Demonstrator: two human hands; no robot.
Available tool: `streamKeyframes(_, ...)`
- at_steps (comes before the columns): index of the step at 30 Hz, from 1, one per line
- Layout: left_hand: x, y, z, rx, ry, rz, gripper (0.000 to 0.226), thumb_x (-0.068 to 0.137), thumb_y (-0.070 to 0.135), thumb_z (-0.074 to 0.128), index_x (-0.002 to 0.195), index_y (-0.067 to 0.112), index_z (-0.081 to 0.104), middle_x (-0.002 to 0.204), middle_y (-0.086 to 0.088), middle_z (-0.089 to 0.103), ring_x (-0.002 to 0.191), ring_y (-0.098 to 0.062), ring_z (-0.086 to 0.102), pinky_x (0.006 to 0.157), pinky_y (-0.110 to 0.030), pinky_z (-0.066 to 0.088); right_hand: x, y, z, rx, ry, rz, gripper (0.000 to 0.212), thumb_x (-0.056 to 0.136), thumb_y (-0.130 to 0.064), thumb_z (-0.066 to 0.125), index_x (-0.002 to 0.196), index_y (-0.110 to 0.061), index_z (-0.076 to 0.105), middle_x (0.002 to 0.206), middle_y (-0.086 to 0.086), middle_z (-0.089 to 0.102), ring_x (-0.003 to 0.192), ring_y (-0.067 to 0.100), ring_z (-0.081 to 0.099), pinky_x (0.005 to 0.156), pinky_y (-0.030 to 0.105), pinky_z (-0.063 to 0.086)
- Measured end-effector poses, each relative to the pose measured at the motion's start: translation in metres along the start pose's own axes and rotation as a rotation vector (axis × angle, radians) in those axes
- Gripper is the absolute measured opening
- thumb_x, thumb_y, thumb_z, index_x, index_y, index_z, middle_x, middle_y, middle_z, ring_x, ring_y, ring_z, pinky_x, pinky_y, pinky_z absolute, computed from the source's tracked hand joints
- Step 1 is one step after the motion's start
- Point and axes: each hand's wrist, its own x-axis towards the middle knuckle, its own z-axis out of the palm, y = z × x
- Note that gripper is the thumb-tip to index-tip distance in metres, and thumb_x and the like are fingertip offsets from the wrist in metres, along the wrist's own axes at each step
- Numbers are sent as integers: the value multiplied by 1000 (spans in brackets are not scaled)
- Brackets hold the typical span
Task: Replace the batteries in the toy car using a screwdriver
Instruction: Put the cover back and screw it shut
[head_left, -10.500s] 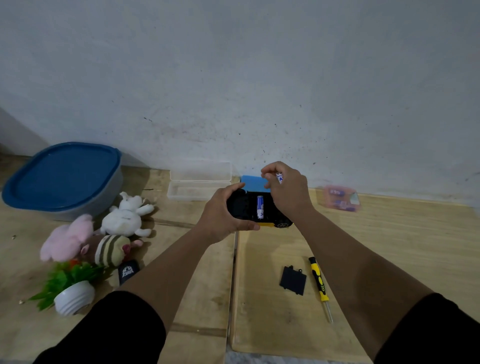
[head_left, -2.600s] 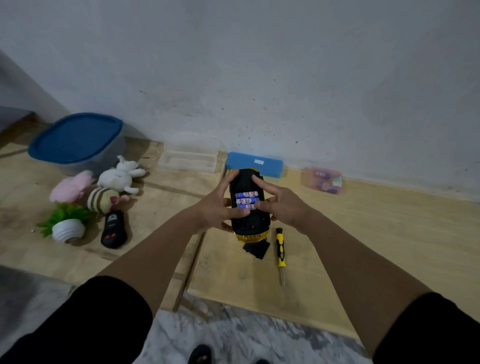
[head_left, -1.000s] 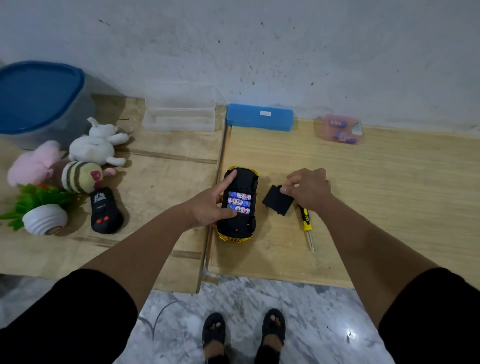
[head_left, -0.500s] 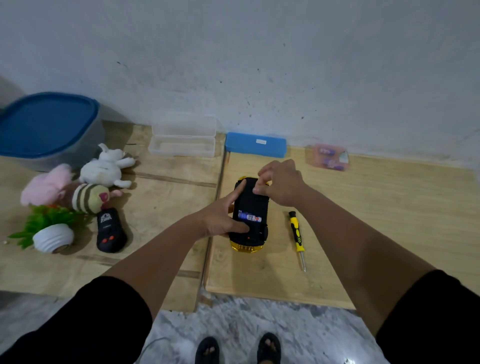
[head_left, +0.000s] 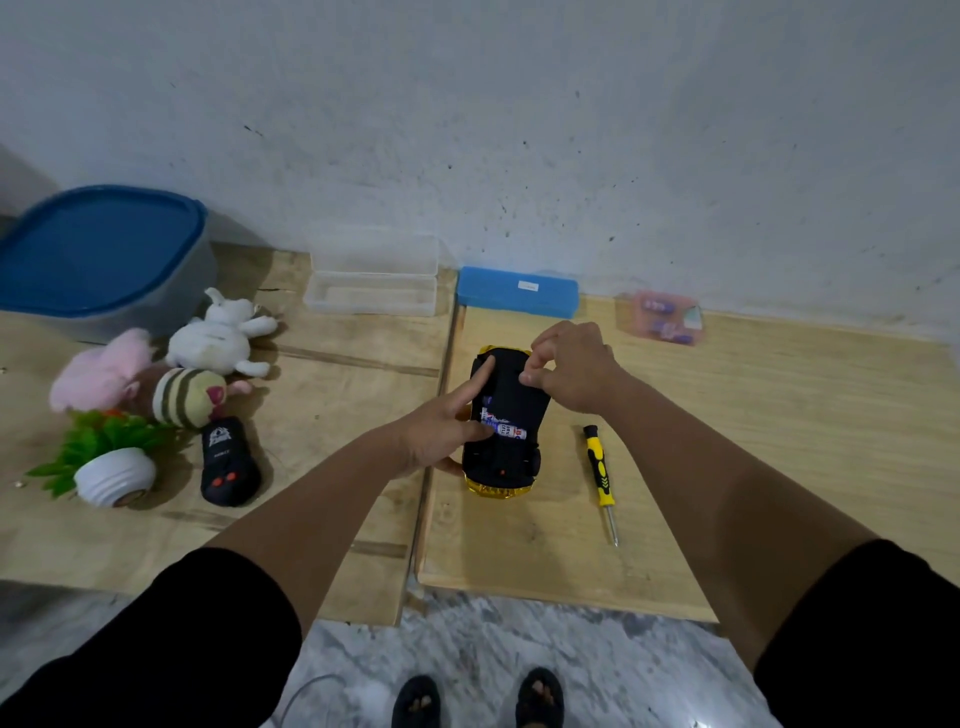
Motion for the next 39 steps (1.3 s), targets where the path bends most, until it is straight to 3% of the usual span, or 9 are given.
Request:
streamKeyframes(3,0,-1,0,-15,-14,0,76,96,14,49,136,63,7,143,3,42,122,-24,49,88,-44,52,-3,0,2,84,-16,-9,20,87,-27,64,96,-11,72,124,6,49,119,24,42,96,34,37)
streamKeyframes(7,1,0,-2,-29,-5,26,77,95,10,48,136,63,10,142,3,42,120,-23,51,90,-46,52,-10,-5,-3,151,-33,-44,22,90,-19,61,101,-2,71,121,11,54,112,21,51,77,18,32)
streamKeyframes(9,1,0,-4,-46,0,39,78,95,7,48,137,62,12,141,2,43,116,-22,54,86,-43,54,-10,-8,-4,154,-40,-57,23,90,-18,61,98,0,72,120,13,55,111,23,51,74,20,33)
streamKeyframes(17,-1,3,-9,-17,-47,81,98,81,11,71,141,57,8,136,-1,45,117,-21,54,80,-40,57,-7,-10,-5,180,-21,-51,20,89,-21,62,99,-6,71,127,9,47,118,21,46,86,23,33)
streamKeyframes(21,-2,3,-11,1,-52,73,108,76,6,75,144,51,4,133,-3,46,113,-20,56,73,-33,59,-1,-10,2,142,29,-26,8,85,-28,66,86,-20,68,140,-1,36,133,18,29,107,42,29)
streamKeyframes(25,-3,2,-13,28,-64,71,113,73,3,77,145,48,2,134,-5,46,112,-19,56,70,-29,58,0,-12,3,71,63,-61,8,83,-30,68,86,-23,70,144,-5,34,137,17,19,105,43,23)
streamKeyframes(31,-1,4,-15,45,-88,75,116,71,3,78,146,47,2,134,-3,47,112,-20,57,81,-39,57,1,-20,1,61,31,-110,8,85,-29,65,88,-23,70,142,-5,37,136,17,18,106,42,22)
streamKeyframes(39,-3,3,-20,112,-56,92,117,71,8,79,145,49,-1,139,-1,42,116,-15,50,85,-34,55,1,-19,-4,41,29,-94,15,88,-30,62,97,-21,70,143,-4,37,137,18,17,107,44,22)
